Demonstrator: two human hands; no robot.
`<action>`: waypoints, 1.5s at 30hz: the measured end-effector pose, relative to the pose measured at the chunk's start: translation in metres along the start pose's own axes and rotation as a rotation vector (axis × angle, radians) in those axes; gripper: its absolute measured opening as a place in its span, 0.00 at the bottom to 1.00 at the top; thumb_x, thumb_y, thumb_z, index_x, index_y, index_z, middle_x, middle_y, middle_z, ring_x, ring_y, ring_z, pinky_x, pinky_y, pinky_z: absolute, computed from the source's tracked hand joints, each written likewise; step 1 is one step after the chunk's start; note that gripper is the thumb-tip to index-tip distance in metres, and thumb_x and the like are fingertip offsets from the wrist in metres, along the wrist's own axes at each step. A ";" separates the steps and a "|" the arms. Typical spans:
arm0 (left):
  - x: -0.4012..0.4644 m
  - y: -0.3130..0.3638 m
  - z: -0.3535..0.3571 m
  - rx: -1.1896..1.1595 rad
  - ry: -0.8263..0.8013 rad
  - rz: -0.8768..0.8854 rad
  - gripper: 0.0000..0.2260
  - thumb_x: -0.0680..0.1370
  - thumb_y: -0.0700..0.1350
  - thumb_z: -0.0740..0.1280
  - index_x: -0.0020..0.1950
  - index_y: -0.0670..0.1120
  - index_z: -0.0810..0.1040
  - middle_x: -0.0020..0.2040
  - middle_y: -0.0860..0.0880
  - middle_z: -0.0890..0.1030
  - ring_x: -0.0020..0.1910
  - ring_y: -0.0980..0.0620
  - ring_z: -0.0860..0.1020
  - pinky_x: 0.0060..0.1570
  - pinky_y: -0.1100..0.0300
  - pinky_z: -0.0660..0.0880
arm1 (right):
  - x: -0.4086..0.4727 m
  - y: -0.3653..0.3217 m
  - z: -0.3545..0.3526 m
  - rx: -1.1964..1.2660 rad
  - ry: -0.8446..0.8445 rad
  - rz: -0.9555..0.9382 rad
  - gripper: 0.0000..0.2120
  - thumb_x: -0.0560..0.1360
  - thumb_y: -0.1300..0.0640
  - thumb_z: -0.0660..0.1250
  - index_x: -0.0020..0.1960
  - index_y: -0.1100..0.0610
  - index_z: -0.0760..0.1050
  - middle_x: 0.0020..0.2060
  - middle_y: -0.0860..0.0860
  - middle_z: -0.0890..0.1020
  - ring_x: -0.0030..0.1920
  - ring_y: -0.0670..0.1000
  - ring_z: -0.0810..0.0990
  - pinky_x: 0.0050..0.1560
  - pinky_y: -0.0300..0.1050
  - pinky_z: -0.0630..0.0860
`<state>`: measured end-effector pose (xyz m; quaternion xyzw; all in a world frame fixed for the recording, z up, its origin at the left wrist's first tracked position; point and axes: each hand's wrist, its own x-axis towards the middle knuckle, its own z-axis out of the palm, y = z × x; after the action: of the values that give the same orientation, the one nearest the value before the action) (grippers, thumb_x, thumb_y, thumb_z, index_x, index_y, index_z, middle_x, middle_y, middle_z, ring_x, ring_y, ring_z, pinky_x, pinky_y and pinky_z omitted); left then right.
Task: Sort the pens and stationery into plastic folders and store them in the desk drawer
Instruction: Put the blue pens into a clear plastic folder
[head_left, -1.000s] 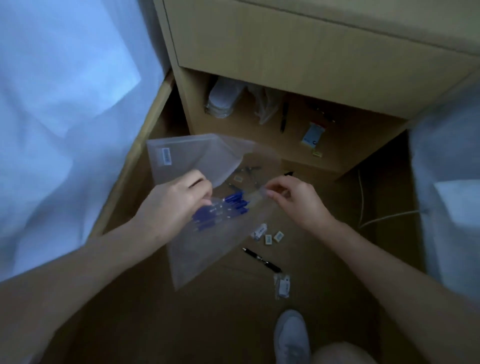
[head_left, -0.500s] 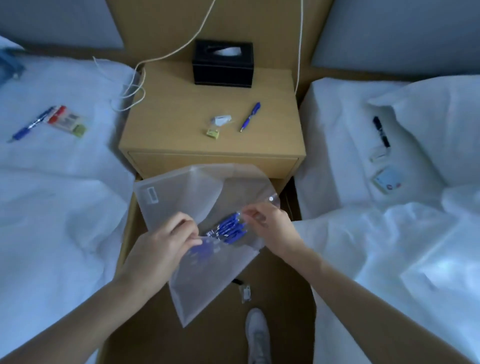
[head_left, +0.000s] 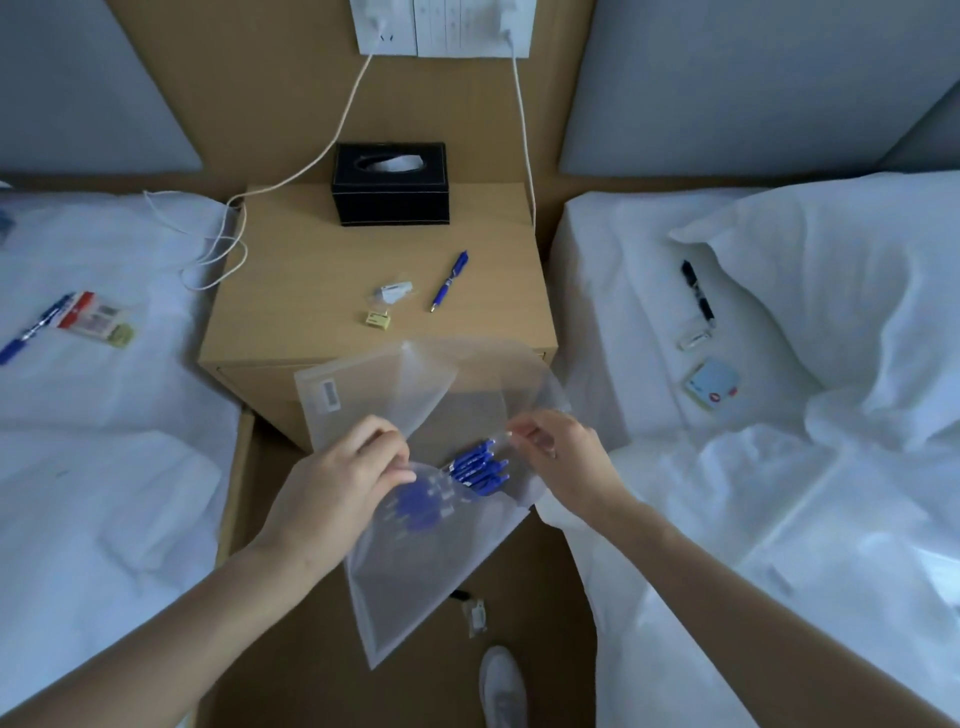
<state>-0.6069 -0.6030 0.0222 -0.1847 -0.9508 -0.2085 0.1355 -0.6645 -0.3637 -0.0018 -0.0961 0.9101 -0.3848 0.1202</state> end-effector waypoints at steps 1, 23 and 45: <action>0.000 -0.001 0.000 0.002 -0.007 -0.011 0.15 0.77 0.54 0.58 0.40 0.45 0.74 0.42 0.52 0.74 0.33 0.52 0.77 0.27 0.58 0.75 | 0.003 0.001 -0.001 -0.001 -0.006 -0.005 0.08 0.78 0.60 0.64 0.55 0.58 0.79 0.46 0.49 0.79 0.39 0.36 0.73 0.41 0.22 0.68; -0.038 -0.135 -0.061 0.129 0.083 -0.356 0.12 0.74 0.53 0.60 0.41 0.46 0.75 0.46 0.57 0.69 0.41 0.58 0.71 0.34 0.79 0.65 | 0.156 -0.099 0.082 0.084 -0.233 -0.130 0.08 0.78 0.60 0.63 0.55 0.53 0.78 0.47 0.45 0.79 0.48 0.45 0.76 0.44 0.29 0.69; 0.024 -0.197 -0.038 0.162 0.100 -0.349 0.13 0.78 0.56 0.57 0.45 0.48 0.71 0.47 0.54 0.71 0.36 0.55 0.71 0.27 0.66 0.68 | 0.300 -0.013 0.061 -0.272 -0.168 0.042 0.17 0.76 0.69 0.62 0.63 0.57 0.73 0.60 0.54 0.73 0.57 0.53 0.74 0.53 0.40 0.68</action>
<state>-0.7017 -0.7796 -0.0048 0.0050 -0.9742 -0.1608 0.1586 -0.9314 -0.4942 -0.0765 -0.1242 0.9423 -0.2462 0.1899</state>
